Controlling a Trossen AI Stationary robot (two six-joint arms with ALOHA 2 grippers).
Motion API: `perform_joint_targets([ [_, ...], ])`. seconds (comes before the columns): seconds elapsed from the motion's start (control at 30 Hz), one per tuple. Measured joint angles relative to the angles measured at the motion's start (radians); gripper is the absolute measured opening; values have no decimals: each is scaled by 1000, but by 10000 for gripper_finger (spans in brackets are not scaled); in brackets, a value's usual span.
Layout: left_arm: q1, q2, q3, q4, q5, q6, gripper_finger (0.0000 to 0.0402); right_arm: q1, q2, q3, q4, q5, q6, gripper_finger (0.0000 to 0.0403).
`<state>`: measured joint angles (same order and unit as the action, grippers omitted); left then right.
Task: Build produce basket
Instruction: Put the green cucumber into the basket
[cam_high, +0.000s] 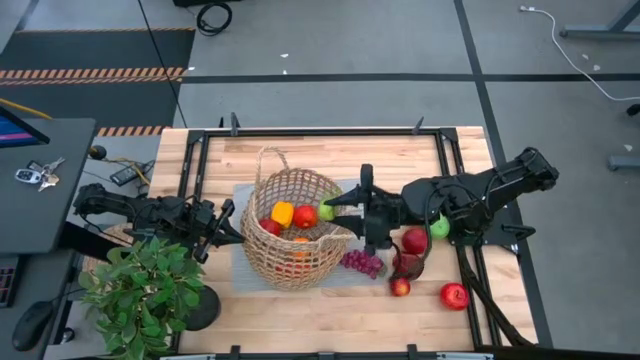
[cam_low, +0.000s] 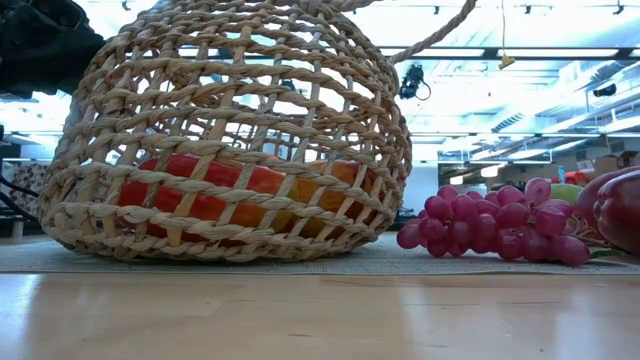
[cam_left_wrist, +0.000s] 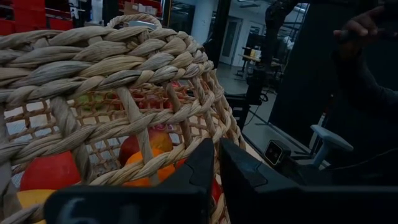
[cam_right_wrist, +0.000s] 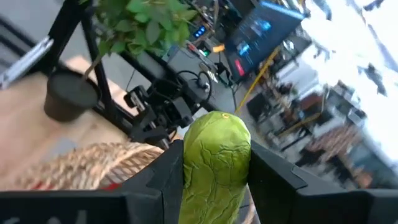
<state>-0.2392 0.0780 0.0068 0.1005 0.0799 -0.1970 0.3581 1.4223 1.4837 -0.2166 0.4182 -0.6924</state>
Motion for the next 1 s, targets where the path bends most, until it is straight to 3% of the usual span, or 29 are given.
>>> perform_joint_targets([
  [0.23,0,0,0,0,0,0,32,-57,0,0,28,91,396,158],
  [0.43,0,0,0,0,0,0,35,-119,0,0,29,186,882,158],
  [0.53,0,0,0,0,0,0,31,-144,0,0,29,205,1047,158],
  [0.8,0,0,0,0,0,0,33,-163,0,0,29,198,1087,158],
  [1.0,0,0,0,0,0,0,33,-157,9,0,23,297,1082,158],
])
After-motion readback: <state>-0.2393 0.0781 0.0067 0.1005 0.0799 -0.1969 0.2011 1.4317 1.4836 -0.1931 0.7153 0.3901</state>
